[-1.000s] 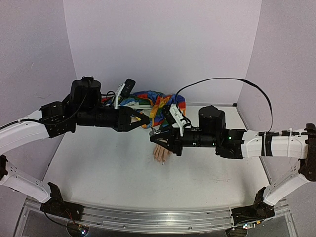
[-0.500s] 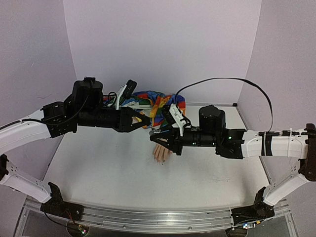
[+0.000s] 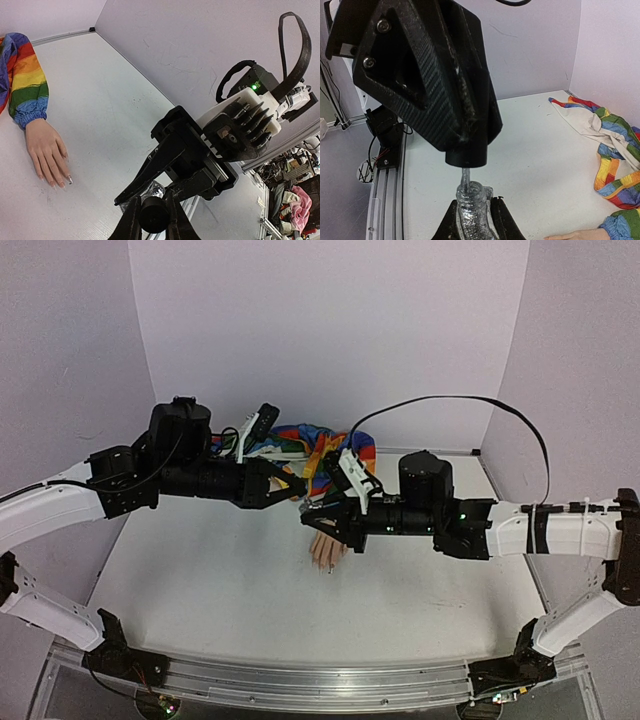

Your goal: Paint the nails

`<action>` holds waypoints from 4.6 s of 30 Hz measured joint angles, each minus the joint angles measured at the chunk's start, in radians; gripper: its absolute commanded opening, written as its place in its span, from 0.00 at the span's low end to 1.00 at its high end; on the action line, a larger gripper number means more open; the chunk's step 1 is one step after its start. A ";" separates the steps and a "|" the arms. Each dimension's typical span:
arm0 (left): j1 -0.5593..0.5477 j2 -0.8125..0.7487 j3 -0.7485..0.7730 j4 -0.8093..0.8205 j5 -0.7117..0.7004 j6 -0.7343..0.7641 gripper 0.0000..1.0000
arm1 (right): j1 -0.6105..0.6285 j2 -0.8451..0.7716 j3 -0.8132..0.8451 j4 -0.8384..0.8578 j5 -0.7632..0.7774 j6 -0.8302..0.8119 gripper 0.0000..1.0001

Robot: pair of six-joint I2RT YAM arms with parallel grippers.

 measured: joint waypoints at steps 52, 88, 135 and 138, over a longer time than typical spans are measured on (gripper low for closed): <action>0.016 0.025 -0.010 -0.051 -0.192 0.142 0.00 | 0.028 0.167 0.159 -0.004 0.184 -0.071 0.00; 0.048 -0.063 0.049 -0.101 -0.037 0.145 0.77 | -0.069 0.011 0.090 0.010 0.202 -0.048 0.00; 0.055 0.073 0.034 0.139 0.309 0.271 0.00 | -0.087 0.029 0.172 -0.133 -0.374 0.140 0.00; 0.046 0.043 0.028 0.182 0.546 0.342 0.00 | -0.070 0.029 0.193 -0.086 -0.598 0.264 0.00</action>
